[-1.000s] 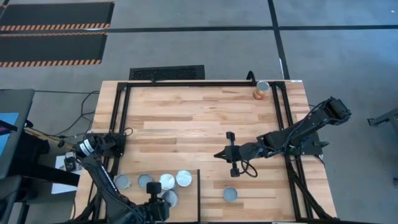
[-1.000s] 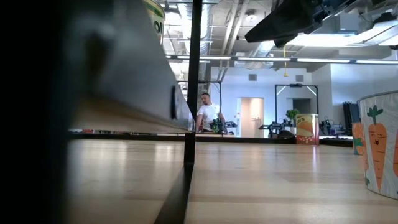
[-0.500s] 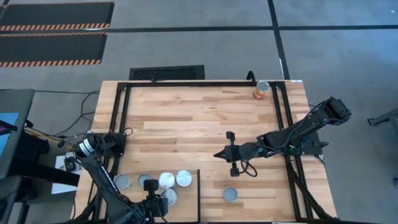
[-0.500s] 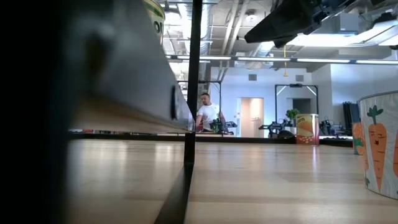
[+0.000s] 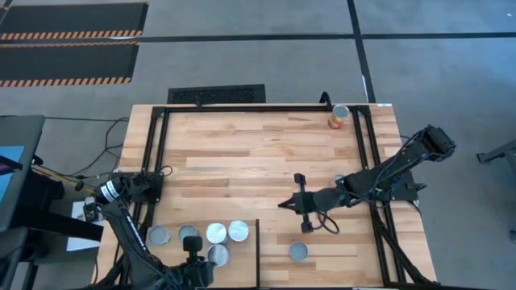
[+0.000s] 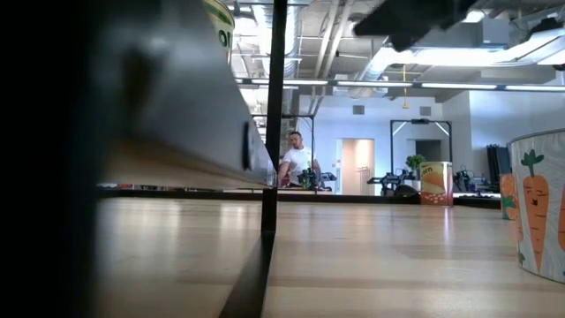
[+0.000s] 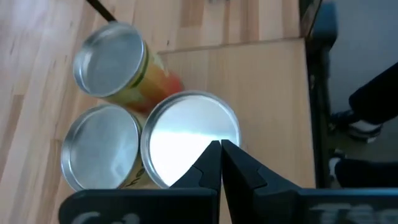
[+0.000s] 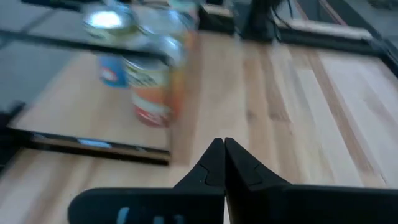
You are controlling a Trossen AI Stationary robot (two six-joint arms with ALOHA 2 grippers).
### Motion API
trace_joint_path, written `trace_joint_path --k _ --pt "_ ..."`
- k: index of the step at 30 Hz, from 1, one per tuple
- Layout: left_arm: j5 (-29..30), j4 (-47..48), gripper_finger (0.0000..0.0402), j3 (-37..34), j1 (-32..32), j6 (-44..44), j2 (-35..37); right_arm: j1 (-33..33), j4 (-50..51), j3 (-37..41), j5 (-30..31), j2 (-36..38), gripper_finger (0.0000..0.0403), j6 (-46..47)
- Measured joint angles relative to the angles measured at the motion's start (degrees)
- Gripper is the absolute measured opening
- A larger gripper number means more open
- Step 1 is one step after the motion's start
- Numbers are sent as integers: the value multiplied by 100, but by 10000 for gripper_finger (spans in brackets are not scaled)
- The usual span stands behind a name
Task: Pick and place cans onto a shelf
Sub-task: Put the canned sliced carrot on the shelf
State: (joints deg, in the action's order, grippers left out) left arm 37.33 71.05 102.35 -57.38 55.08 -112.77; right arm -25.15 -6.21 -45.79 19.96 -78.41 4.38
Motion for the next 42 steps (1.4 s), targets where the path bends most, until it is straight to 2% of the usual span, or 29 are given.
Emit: trace_joint_path --k 5,10,14,18,21,25,29,34,42 --pt "349 -306 0 0 -203 89 192 -656 317 -122 344 15 6 210" --pt "439 -935 0 -50 -329 -300 293 -1489 995 -193 968 13 9 1054" --pt "437 -1384 0 -50 -313 -710 297 -2081 1199 -249 1105 -126 22 1661" --pt "286 -1874 0 -50 -215 -1230 297 -2508 1186 -318 1100 -585 63 2083" --pt "-78 -2332 0 -52 -108 -1664 297 -2633 1530 -550 1082 -1074 106 2320" --pt "-512 -2778 0 -52 59 -2117 297 -2652 1915 -1101 992 -1657 163 2224" --pt "-884 -3350 0 -52 195 -2658 297 -2606 2474 -1647 711 -2141 192 2068" --pt "-1299 -4103 0 -58 330 -3280 298 -2488 3206 -2162 378 -2588 180 2066" --pt "-2138 -6519 0 -1047 653 -4087 317 -2305 3762 -2489 103 -2878 88 2046"
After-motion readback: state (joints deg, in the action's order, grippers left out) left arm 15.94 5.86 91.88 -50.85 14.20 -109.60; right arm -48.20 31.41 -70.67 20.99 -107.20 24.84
